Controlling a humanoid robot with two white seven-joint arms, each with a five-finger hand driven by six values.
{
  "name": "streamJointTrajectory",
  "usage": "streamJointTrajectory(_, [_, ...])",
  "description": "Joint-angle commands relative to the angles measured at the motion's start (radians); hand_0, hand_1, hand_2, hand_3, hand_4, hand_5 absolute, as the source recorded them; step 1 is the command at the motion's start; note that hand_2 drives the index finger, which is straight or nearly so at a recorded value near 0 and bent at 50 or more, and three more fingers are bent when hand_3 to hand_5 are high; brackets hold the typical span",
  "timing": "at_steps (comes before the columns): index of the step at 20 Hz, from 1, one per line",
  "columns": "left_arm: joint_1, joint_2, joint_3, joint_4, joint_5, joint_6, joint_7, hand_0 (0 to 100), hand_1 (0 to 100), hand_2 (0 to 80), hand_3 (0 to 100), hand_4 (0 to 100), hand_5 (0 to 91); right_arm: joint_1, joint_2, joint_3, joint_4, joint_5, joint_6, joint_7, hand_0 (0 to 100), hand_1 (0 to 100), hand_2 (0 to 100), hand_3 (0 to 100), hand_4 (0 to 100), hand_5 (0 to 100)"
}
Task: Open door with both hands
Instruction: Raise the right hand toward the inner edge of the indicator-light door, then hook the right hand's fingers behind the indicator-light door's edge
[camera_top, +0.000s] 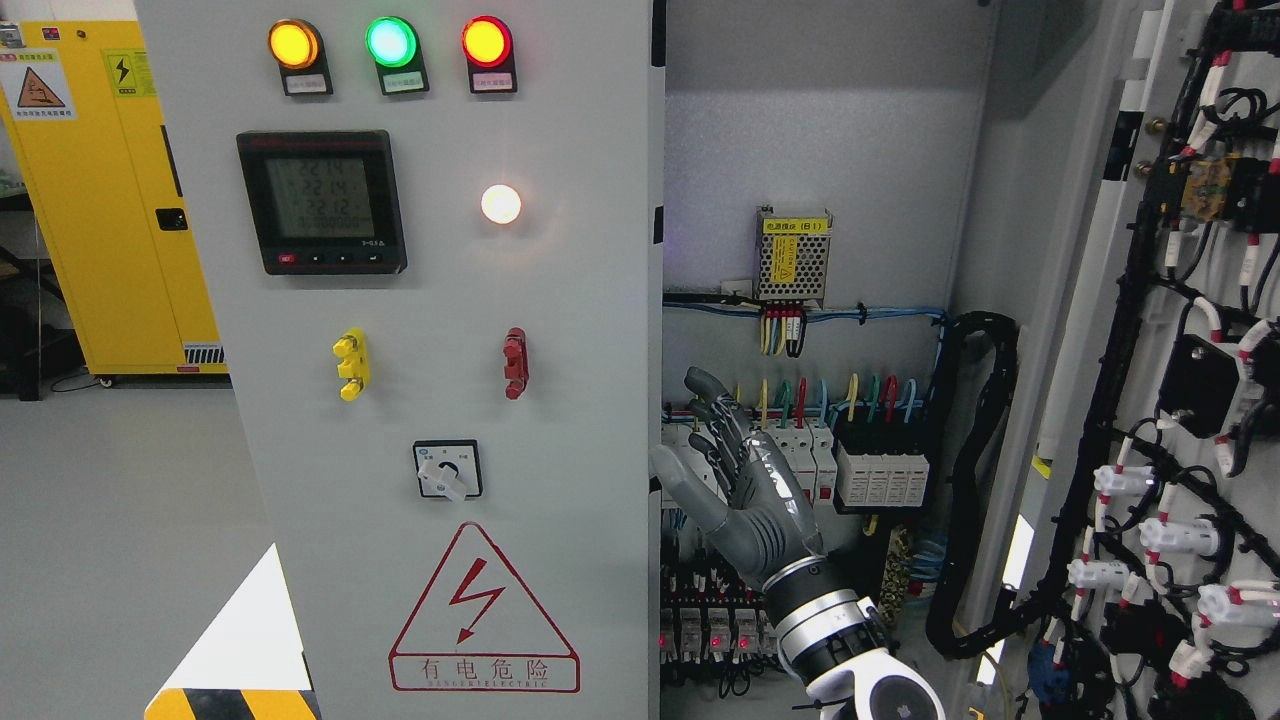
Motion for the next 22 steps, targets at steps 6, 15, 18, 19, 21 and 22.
streamJointTrajectory(6, [0.0, -0.018, 0.0, 0.0, -0.002, 0.0, 0.001, 12, 56, 0.0, 0, 0, 0.0, -0.061, -0.001, -0.034, 0.071, -0.005, 0.011, 0.046, 0, 50, 4, 0, 0, 0])
streamJointTrajectory(15, [0.0, -0.023, -0.001, 0.0, -0.002, 0.0, 0.001, 12, 56, 0.0, 0, 0, 0.0, -0.09, -0.003, -0.034, 0.118, -0.106, 0.013, 0.055, 0, 50, 4, 0, 0, 0])
streamJointTrajectory(18, [0.0, -0.027, -0.001, 0.0, -0.002, 0.0, 0.001, 12, 56, 0.0, 0, 0, 0.0, -0.099, -0.003, -0.035, 0.134, -0.106, 0.011, 0.113, 0, 50, 4, 0, 0, 0])
streamJointTrajectory(19, [0.0, -0.029, 0.0, -0.002, -0.002, 0.0, 0.001, 12, 56, 0.0, 0, 0, 0.0, -0.101, -0.003, -0.04, 0.14, -0.107, 0.011, 0.135, 0, 50, 4, 0, 0, 0])
streamJointTrajectory(21, [0.0, -0.03, 0.0, -0.002, 0.002, 0.0, 0.001, 12, 56, 0.0, 0, 0, 0.0, -0.104, -0.004, -0.089, 0.157, -0.113, 0.011, 0.145, 0, 50, 4, 0, 0, 0])
streamJointTrajectory(22, [-0.001, -0.034, 0.0, -0.002, 0.003, 0.0, 0.001, 12, 56, 0.0, 0, 0, 0.0, -0.113, -0.003, -0.101, 0.166, -0.12, 0.011, 0.153, 0, 50, 4, 0, 0, 0])
